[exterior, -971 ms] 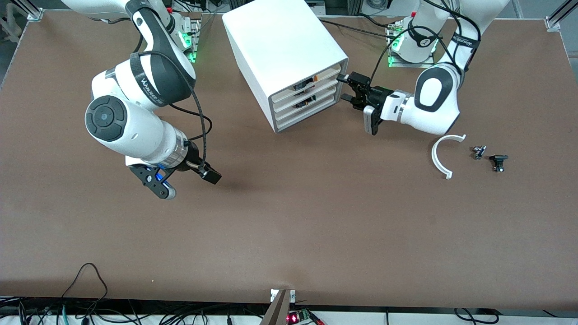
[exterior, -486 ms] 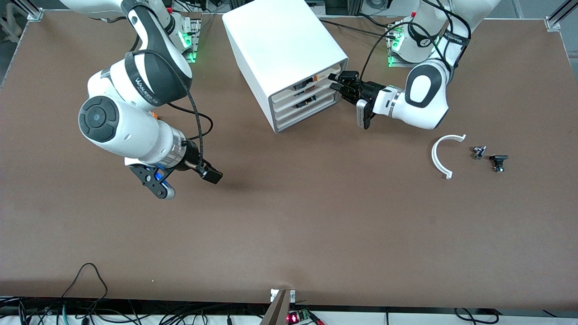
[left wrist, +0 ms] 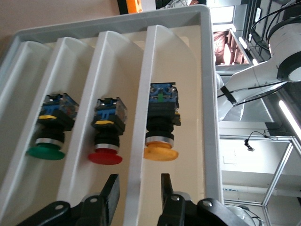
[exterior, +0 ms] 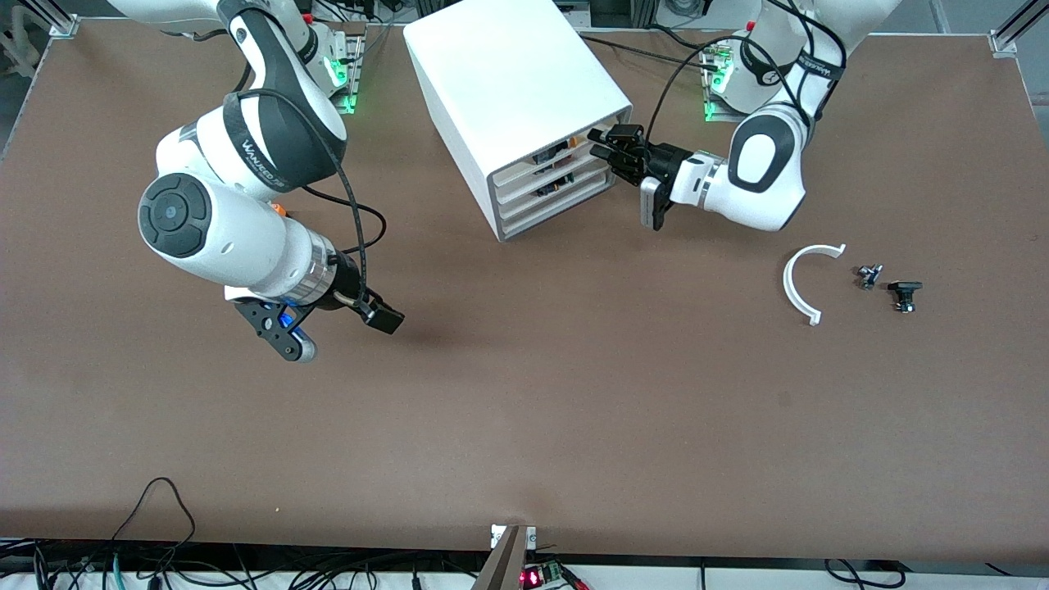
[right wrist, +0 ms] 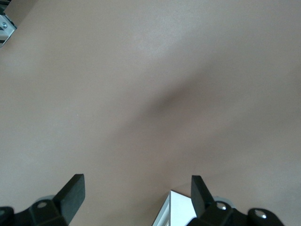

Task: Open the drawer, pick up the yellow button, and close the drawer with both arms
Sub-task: 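Pull the drawer open with the left gripper while the right gripper reaches in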

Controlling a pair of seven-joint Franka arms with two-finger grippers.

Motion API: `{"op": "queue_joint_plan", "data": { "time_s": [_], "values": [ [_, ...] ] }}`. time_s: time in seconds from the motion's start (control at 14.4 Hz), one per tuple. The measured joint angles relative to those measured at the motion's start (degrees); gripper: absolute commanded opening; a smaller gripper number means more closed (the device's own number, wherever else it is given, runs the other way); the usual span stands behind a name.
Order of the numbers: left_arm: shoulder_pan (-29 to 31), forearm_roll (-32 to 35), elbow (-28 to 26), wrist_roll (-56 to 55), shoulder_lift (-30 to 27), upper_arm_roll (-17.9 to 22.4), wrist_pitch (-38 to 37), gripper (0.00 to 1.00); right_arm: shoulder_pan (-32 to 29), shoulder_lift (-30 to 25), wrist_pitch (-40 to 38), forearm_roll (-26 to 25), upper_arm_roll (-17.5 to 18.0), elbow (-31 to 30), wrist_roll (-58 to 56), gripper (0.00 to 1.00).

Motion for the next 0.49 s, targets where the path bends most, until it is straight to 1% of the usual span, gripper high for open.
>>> {"op": "queue_joint_plan", "data": {
  "time_s": [0.07,0.14,0.21,0.49],
  "values": [
    [0.0,-0.48,-0.43,0.3,0.01,-0.55,0.03,0.26,0.07,0.0,-0.03,0.0,0.0,0.0,0.0,1.0],
    [0.0,-0.98,-0.77,0.72,0.01,-0.8,0.15,0.07,0.14,0.0,-0.05,0.0,0.01,0.0,0.0,1.0],
    [0.0,-1.02,-1.04,1.25,0.01,-0.85,0.34,0.0,0.19,0.0,-0.06,0.01,0.01,0.0,0.0,1.0],
    [0.1,-1.03,-1.44,2.43,0.38,-0.85,0.98,0.0,0.29,-0.01,-0.06,0.01,0.02,0.69,0.02,1.0]
  ]
}}
